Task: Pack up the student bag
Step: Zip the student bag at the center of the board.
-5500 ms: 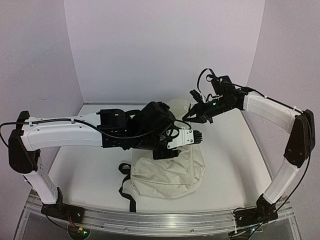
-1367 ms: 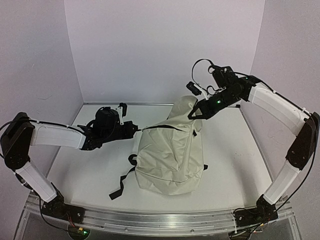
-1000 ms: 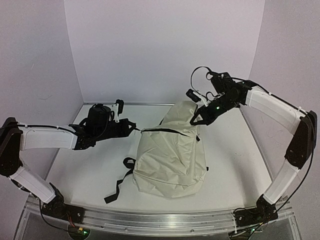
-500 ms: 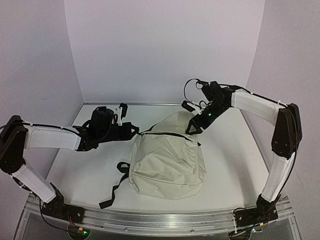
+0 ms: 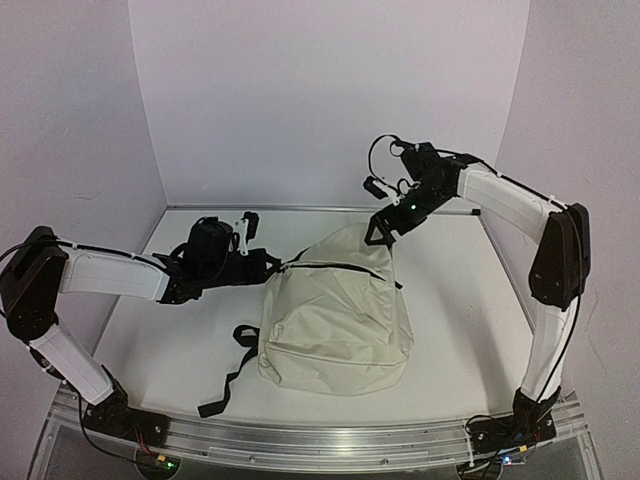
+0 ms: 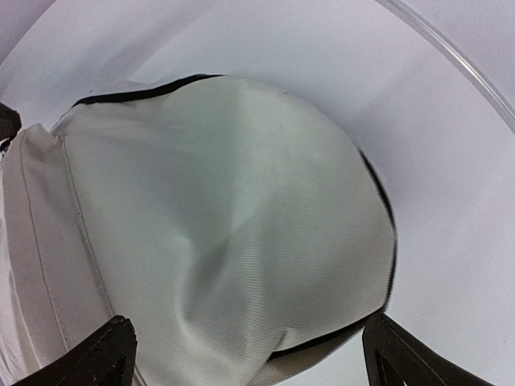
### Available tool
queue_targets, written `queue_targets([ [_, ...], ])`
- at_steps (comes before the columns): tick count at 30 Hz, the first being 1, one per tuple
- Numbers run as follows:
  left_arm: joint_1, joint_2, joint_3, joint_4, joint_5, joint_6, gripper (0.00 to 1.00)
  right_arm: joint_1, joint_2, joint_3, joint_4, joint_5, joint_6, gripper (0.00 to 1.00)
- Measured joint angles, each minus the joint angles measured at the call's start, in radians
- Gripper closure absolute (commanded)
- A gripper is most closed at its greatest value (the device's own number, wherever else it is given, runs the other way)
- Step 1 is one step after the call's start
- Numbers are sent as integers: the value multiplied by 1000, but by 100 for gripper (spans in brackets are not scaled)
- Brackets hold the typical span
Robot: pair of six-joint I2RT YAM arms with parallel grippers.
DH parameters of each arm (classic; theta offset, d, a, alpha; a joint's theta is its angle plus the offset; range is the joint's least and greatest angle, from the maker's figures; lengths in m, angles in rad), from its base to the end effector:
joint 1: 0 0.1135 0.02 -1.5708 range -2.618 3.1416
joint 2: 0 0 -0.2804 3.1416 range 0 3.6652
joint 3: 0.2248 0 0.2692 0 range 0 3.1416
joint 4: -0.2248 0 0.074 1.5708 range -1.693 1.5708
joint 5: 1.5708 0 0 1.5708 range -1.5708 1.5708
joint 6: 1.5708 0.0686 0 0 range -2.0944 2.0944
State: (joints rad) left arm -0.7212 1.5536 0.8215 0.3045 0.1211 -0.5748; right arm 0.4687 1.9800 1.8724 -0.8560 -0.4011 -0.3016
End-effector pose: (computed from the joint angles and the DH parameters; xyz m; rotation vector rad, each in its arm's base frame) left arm 0.2797 -0.2570 0.2042 0.2379 2.1122 -0.9273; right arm 0.4136 0.2394 0.2896 -1.0921 2.2682 0.5746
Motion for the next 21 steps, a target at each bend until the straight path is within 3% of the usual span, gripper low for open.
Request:
queue_targets([
  [12, 0, 0, 4, 0, 0, 1, 100, -11, 2, 168, -13, -159, 106, 2],
  [21, 0, 0, 11, 3, 9, 0, 100, 188, 28, 177, -46, -190, 118, 15],
])
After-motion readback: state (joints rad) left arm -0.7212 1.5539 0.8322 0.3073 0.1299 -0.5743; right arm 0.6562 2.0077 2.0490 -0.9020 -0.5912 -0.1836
